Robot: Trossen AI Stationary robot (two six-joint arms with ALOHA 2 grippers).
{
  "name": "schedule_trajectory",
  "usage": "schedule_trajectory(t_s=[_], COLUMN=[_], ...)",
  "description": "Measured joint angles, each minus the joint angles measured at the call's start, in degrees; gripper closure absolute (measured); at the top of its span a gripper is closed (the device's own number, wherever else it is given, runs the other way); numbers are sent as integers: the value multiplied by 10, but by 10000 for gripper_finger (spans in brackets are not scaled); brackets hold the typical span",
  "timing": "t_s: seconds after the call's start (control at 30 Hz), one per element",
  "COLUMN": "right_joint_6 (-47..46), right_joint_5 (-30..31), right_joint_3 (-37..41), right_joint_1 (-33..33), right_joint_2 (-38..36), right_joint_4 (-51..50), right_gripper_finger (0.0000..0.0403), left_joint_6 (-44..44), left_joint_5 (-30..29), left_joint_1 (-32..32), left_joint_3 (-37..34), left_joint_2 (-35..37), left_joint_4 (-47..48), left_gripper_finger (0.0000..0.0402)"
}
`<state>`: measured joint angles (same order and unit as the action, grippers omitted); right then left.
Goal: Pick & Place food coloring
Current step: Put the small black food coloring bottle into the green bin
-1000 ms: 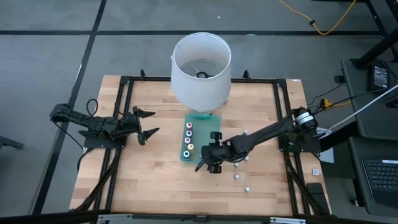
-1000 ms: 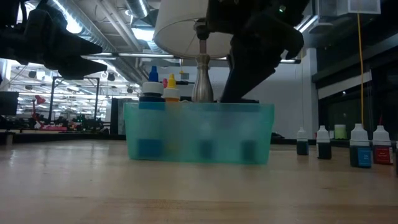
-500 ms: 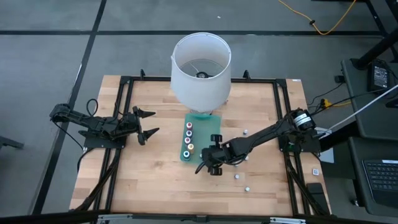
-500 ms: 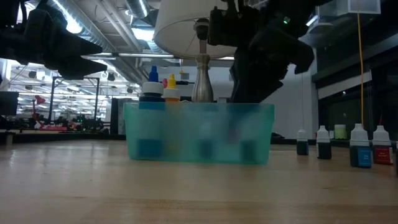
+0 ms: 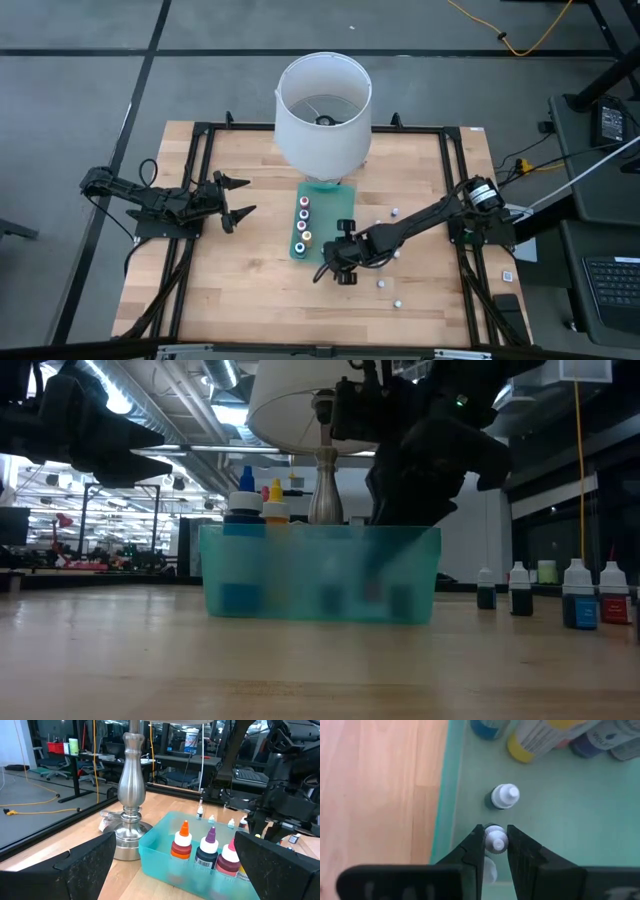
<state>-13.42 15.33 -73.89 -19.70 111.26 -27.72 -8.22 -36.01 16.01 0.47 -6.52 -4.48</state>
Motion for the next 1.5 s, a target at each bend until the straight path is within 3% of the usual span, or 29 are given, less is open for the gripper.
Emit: schedule_trajectory(t_s=[0.77,1.17,1.5], right_joint_6=[4,20,-15], right_joint_5=[-30,-30,-13], right_joint_3=[-2,-34,-39], right_joint_1=[11,13,35], right_joint_2=[12,12,-38], right_joint_4=[-8,-28,-88], right_gripper_finger=[302,236,169], left_joint_6=[0,0,0], left_joint_5=[0,0,0], left_joint_1=[0,0,0], left_joint_3=[0,0,0], left_joint_2=[0,0,0], left_joint_4=[0,0,1], left_gripper_finger=[2,2,2])
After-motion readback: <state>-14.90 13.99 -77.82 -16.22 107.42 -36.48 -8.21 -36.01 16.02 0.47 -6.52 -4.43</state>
